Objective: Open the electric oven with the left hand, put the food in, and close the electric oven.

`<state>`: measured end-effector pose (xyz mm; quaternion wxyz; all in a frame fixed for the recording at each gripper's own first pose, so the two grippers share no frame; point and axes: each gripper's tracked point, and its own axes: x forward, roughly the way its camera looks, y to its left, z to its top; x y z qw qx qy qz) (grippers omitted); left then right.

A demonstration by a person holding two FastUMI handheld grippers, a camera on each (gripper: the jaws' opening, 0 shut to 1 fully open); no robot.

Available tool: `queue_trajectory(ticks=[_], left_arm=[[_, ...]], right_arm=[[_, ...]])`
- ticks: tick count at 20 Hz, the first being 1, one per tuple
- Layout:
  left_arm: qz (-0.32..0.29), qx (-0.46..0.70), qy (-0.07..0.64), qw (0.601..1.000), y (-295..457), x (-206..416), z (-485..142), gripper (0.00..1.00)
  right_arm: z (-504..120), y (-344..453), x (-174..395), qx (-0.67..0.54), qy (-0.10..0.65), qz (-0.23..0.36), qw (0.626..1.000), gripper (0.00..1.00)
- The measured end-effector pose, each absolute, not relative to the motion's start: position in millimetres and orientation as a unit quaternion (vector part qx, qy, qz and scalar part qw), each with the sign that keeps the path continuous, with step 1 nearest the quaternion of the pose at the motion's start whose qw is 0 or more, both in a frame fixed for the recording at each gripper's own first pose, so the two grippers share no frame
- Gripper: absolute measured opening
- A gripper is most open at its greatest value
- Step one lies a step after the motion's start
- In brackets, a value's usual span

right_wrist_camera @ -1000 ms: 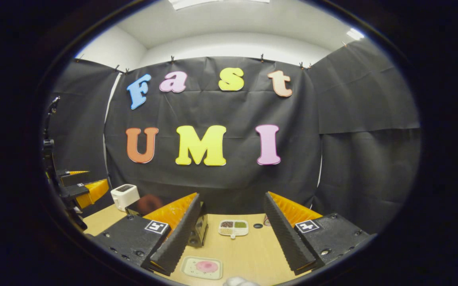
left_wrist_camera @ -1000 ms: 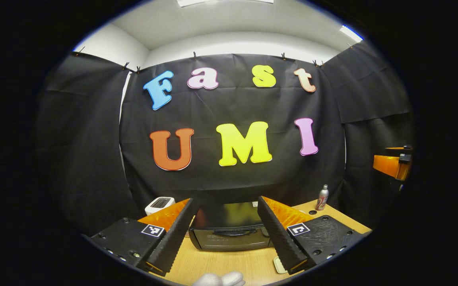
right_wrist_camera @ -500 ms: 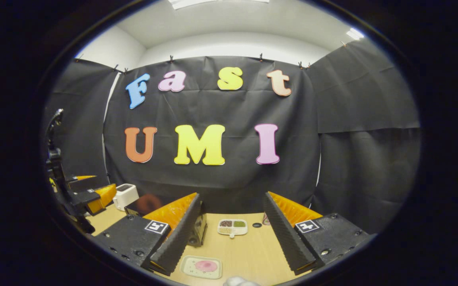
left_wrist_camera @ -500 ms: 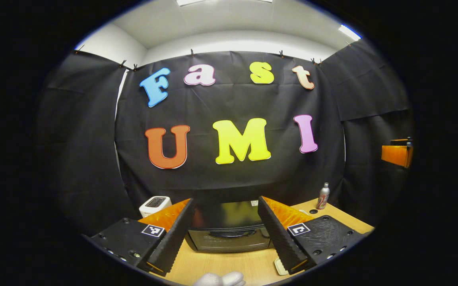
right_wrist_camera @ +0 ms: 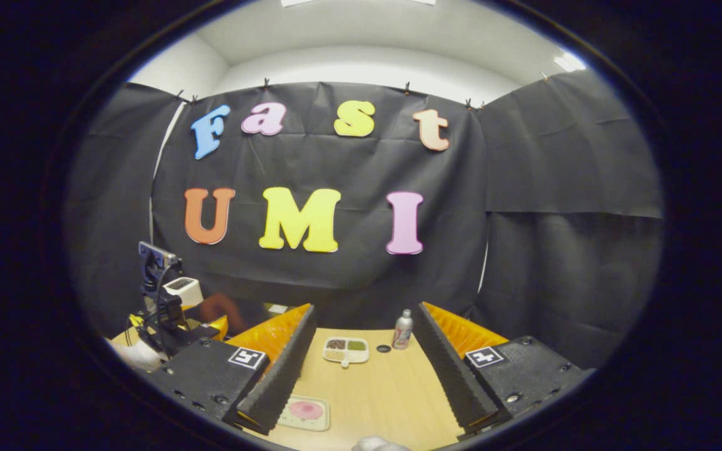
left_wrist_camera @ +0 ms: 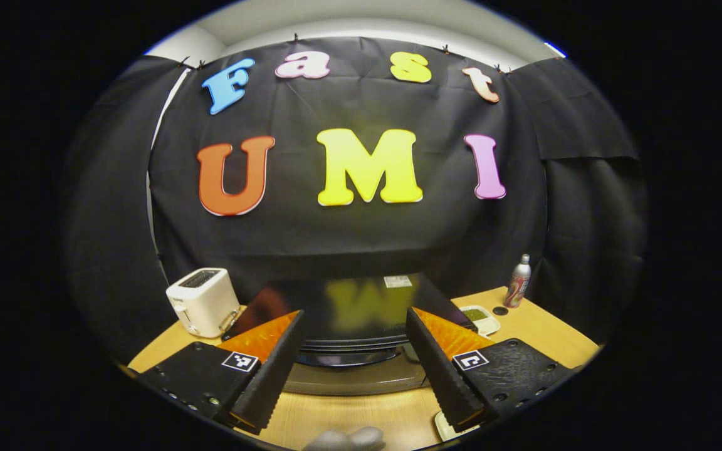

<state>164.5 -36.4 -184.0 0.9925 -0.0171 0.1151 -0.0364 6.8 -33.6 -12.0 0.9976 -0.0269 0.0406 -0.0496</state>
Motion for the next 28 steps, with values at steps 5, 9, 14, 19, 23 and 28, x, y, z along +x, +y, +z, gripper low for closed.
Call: queue_trajectory(ticks=[5, 9, 14, 19, 23, 28], left_arm=[[-0.018, -0.013, 0.155, 0.988, -24.1, 186.1, -222.9, 0.97], [-0.020, -0.007, 0.148, 0.989, -22.2, 181.8, -223.6, 0.97], [-0.024, -0.008, 0.157, 0.987, -22.7, 157.9, -227.7, 0.97], [-0.027, -0.011, 0.173, 0.985, -22.8, 116.9, -242.7, 0.97], [-0.030, -0.014, 0.193, 0.981, -22.8, 85.8, -261.7, 0.97], [-0.035, -0.012, 0.219, 0.975, -21.8, 56.3, -289.5, 0.97]], right_arm=[[-18.1, -44.2, -0.6, -0.036, 0.055, -0.075, 0.995, 0.96], [-24.1, -38.1, -1.3, -0.027, 0.061, -0.073, 0.995, 0.96], [-25.1, -26.3, -4.8, -0.025, 0.058, -0.064, 0.996, 0.96], [-31.7, -14.8, -13.7, -0.025, 0.062, -0.052, 0.996, 0.97], [-39.3, -4.9, -24.2, -0.023, 0.067, -0.044, 0.997, 0.96], [-54.4, 1.7, -36.7, -0.022, 0.082, -0.043, 0.995, 0.96]])
